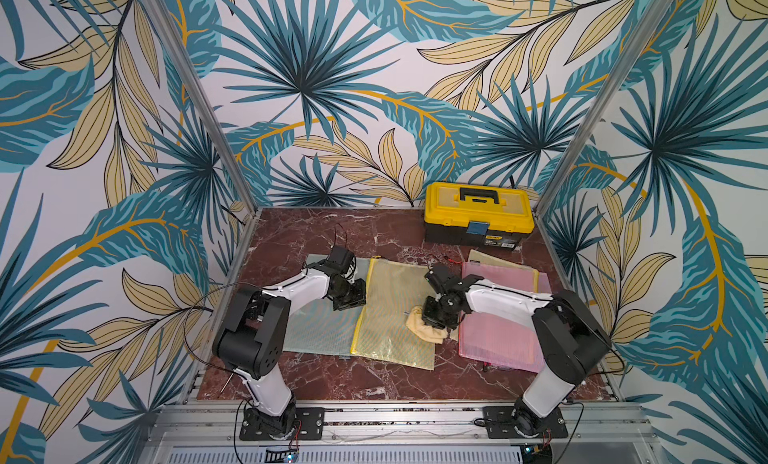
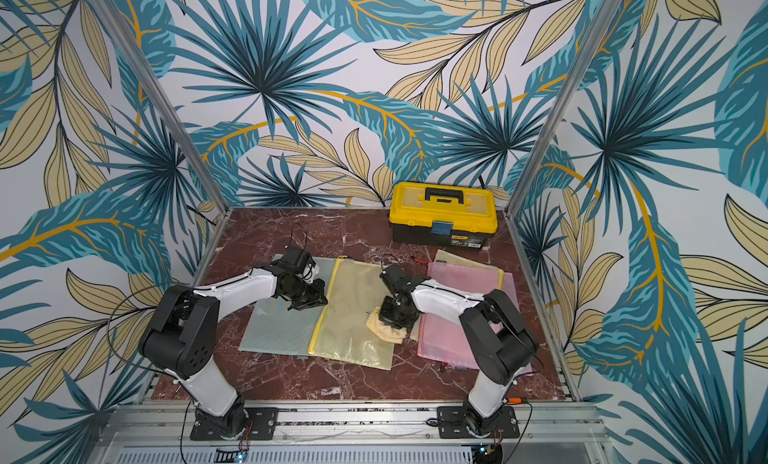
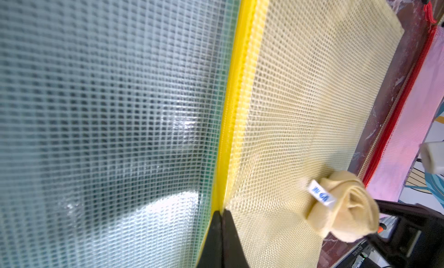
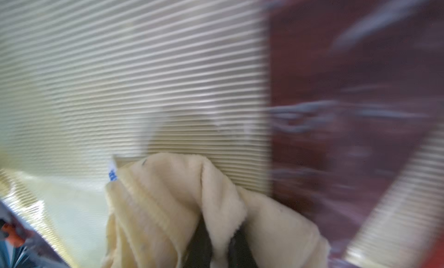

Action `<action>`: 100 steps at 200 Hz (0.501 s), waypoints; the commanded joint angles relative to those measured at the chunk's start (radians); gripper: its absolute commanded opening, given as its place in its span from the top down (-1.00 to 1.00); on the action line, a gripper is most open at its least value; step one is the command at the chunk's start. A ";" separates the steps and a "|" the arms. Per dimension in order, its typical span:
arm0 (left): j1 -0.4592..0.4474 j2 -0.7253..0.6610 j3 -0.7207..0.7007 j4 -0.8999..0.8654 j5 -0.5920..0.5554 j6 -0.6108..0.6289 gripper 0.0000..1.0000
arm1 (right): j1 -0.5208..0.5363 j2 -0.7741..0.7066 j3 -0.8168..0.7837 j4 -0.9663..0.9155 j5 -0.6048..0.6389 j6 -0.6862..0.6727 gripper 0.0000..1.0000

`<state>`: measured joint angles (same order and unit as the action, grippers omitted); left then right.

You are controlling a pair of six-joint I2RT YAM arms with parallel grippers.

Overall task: Wipe the document bag
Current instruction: Wipe the dirt from the document bag.

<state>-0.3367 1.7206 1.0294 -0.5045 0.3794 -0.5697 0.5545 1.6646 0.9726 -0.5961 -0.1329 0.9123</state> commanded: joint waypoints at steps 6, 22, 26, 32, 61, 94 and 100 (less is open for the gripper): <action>0.024 -0.022 0.021 0.013 -0.048 -0.035 1.00 | 0.094 -0.009 0.046 -0.139 0.059 -0.027 1.00; 0.025 -0.024 0.033 0.014 -0.070 -0.055 1.00 | 0.206 0.077 0.190 -0.142 0.044 -0.012 1.00; 0.025 -0.024 0.035 0.014 -0.075 -0.058 1.00 | 0.234 0.106 0.228 -0.137 0.036 -0.006 1.00; 0.024 -0.020 0.039 0.014 -0.081 -0.062 1.00 | 0.284 0.151 0.287 -0.121 0.011 0.001 1.00; 0.024 0.015 0.045 0.013 -0.094 -0.069 1.00 | 0.374 0.336 0.454 -0.023 -0.104 0.036 1.00; 0.027 0.004 0.023 0.012 -0.090 -0.057 1.00 | 0.324 0.279 0.304 0.025 -0.083 0.068 1.00; 0.028 -0.003 0.019 0.012 -0.087 -0.050 1.00 | 0.300 0.244 0.241 0.039 -0.082 0.073 1.00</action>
<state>-0.3149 1.7252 1.0519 -0.4980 0.3012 -0.6289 0.9318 1.9926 1.3621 -0.5549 -0.2195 0.9451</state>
